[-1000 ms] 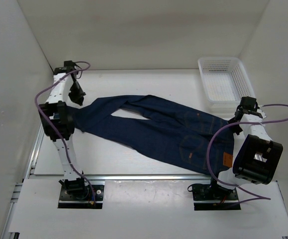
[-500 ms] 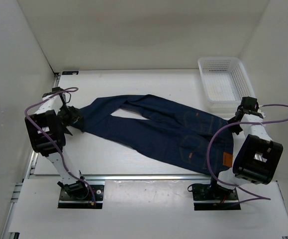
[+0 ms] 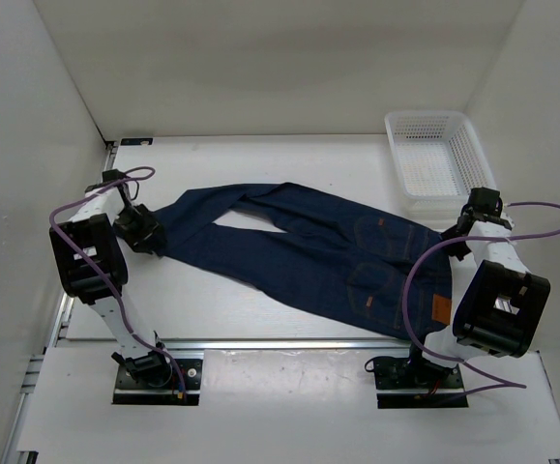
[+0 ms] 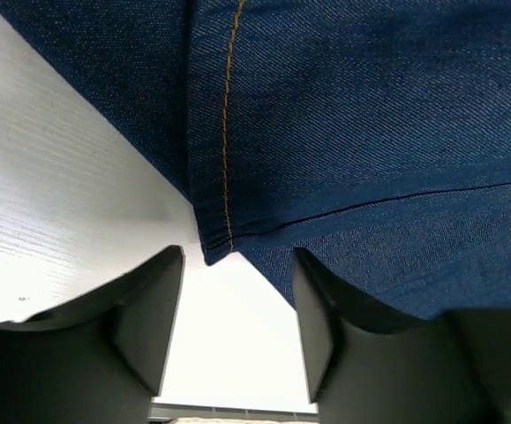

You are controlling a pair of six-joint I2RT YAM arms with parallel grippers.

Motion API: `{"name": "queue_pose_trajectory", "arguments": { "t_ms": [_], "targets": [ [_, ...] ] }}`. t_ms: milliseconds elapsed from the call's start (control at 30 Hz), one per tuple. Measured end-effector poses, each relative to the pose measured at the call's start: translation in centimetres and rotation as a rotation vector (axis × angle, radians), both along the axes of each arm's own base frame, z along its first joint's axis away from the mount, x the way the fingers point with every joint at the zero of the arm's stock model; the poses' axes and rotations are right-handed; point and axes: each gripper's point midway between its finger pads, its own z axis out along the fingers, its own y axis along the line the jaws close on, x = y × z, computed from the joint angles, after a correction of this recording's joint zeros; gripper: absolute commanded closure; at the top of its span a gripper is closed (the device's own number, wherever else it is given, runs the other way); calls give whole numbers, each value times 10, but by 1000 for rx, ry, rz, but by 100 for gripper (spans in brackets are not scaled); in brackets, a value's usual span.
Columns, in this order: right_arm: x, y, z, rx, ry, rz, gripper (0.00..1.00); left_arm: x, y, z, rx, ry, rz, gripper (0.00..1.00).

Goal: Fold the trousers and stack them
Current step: Flatten the trousers out

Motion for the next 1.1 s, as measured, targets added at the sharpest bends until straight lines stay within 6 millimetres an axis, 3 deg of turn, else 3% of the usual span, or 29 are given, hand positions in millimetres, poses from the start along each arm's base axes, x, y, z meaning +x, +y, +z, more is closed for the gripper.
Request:
{"name": "queue_pose_trajectory", "arguments": {
  "t_ms": [100, 167, 267, 333, 433, 500, 733, 800, 867, 1100],
  "targets": [
    [2, 1, 1, 3, -8, 3, 100, 1, 1, 0, 4, -3, 1, 33],
    [3, 1, 1, 5, -11, 5, 100, 2, 2, -1, 8, -5, 3, 39],
    [3, 1, 1, 6, -12, 6, 100, 2, 3, -5, 16, 2, 6, 69],
    [3, 1, 1, 7, -13, 7, 100, 1, 4, -9, 19, 12, -2, 75],
    [3, 1, 1, 7, -13, 6, 100, 0, 5, -11, 21, 18, -11, 77],
    [3, 1, 1, 7, -13, 6, 100, 0, 5, -11, 22, 17, -11, 90],
    [3, 1, 1, 6, -14, 5, 100, 5, 6, -1, 27, 2, -10, 90],
    [3, 1, 1, 4, -14, 5, 100, 10, 5, 16, 33, -29, -5, 90],
    [3, 1, 2, 4, -14, 5, 100, 28, 6, 50, 46, -111, 4, 90],
    [3, 1, 2, 2, -14, 4, 100, 152, 23, 220, 104, -591, 34, 90]
  ]
}}
